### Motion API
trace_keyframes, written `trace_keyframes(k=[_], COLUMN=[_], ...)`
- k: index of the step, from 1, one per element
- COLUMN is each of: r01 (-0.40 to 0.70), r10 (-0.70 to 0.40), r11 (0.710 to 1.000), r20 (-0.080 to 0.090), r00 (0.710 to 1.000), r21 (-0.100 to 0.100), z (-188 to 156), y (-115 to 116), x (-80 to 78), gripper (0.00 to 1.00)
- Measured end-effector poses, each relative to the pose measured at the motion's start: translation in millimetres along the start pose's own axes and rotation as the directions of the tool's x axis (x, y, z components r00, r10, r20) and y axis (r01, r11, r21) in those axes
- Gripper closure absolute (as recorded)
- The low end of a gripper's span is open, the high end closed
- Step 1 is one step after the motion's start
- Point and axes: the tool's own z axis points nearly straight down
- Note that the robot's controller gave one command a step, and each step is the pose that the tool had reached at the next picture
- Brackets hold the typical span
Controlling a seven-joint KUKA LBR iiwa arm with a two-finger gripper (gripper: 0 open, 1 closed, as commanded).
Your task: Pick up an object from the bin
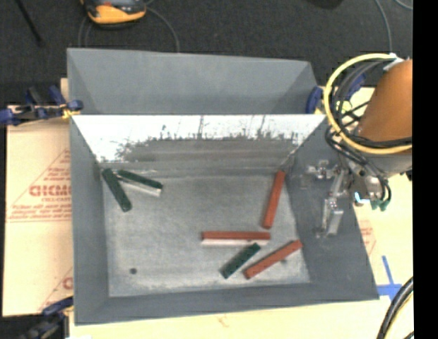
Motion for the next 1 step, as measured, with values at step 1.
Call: trace_keyframes(k=[1], r01=[0.004], r10=[-0.004], r11=[1.000], r20=[0.008], r00=[1.000], r21=[0.002], z=[-4.1], y=[0.5], x=[-1.6], gripper=[0.00])
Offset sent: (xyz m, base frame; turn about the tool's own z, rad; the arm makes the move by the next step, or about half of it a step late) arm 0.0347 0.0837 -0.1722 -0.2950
